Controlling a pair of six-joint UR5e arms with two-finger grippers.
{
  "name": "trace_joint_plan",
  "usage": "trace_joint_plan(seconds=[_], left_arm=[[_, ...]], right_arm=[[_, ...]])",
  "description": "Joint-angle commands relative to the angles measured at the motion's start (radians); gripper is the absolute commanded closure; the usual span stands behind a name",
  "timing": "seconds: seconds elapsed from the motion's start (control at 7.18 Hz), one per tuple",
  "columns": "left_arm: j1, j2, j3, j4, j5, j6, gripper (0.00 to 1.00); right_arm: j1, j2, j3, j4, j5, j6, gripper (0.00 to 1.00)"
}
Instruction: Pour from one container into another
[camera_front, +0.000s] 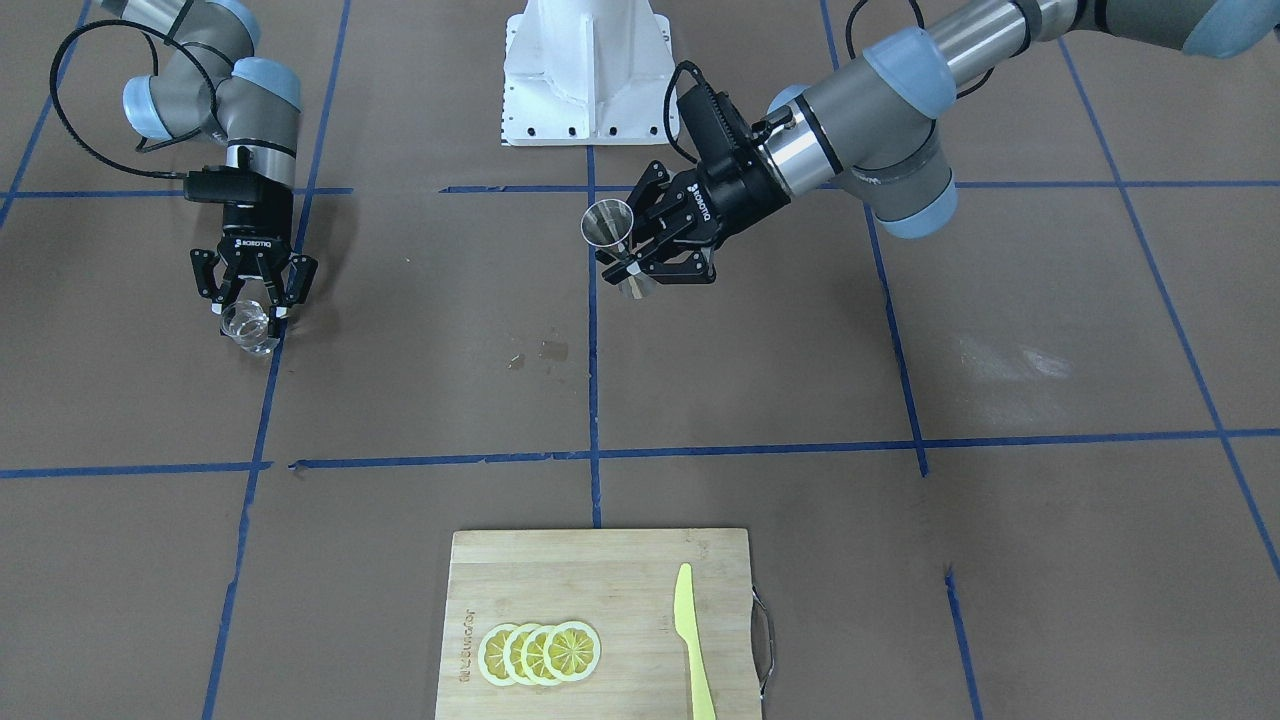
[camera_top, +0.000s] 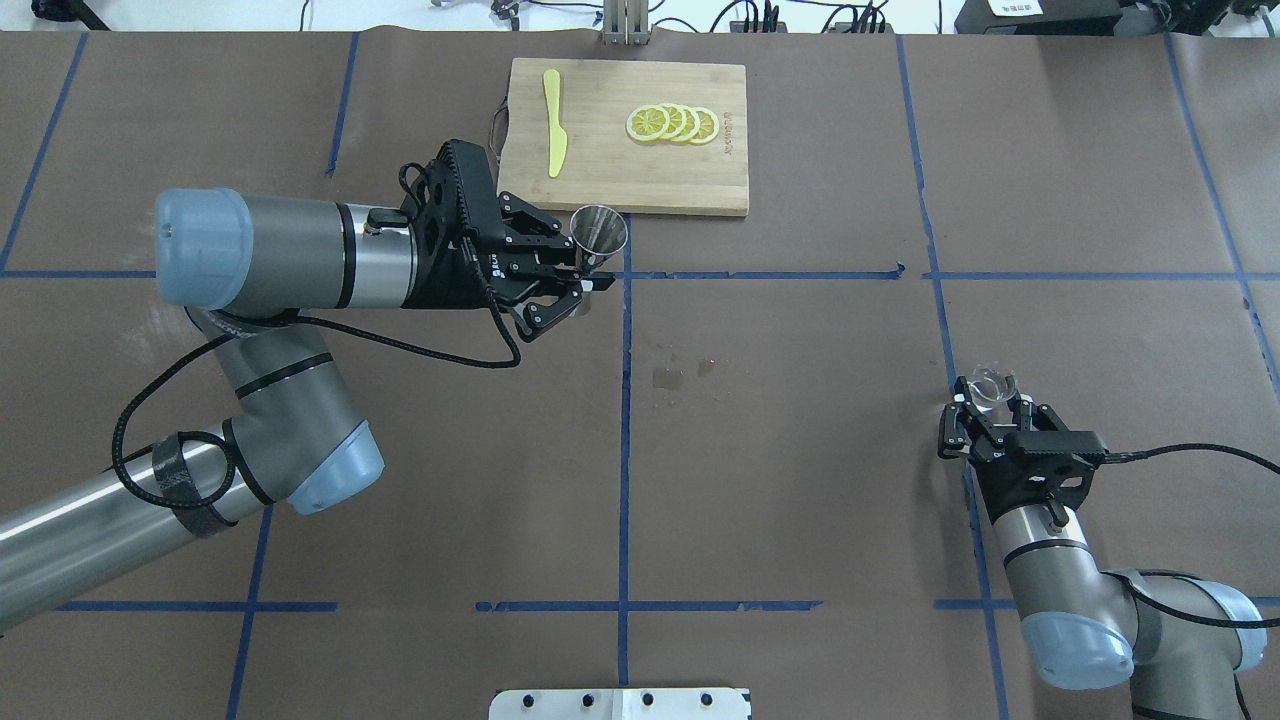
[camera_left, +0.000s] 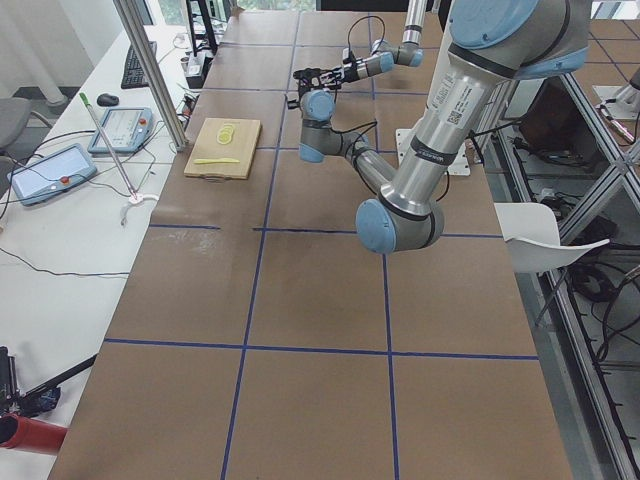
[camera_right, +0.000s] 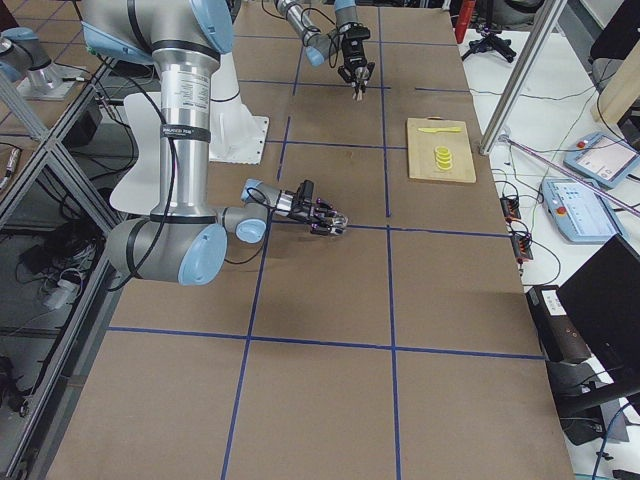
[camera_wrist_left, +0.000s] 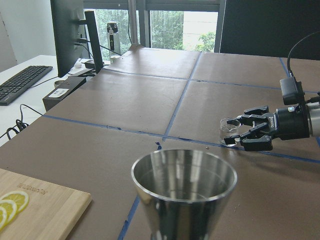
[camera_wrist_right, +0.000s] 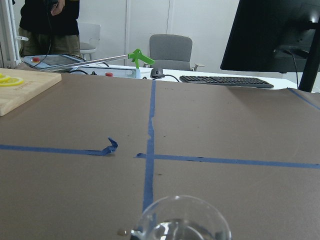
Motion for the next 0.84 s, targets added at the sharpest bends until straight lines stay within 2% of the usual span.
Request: trace_joint_plan(seconds=[0.0,0.28,0.56,0.7], left_arm=[[0.0,0.0,0.0,0.0,0.0,0.001,1.0],[0.0,0.006,-0.002,-0.002,0.0,0.001,1.0],[0.0,0.008,-0.002,-0.002,0.0,0.001,1.0],[0.0,0.008,-0.002,-0.002,0.0,0.001,1.0]], right_arm=[[0.004,-0.001,0.0,0.0,-0.001,0.0,0.39],[0.004,0.001,0.0,0.0,-0.001,-0.009,0.42],[0.006,0.002,0.0,0.0,-0.001,-0.009,0.78],[0.009,0.004,0.006,0.003,-0.004,-0.009,0.89]])
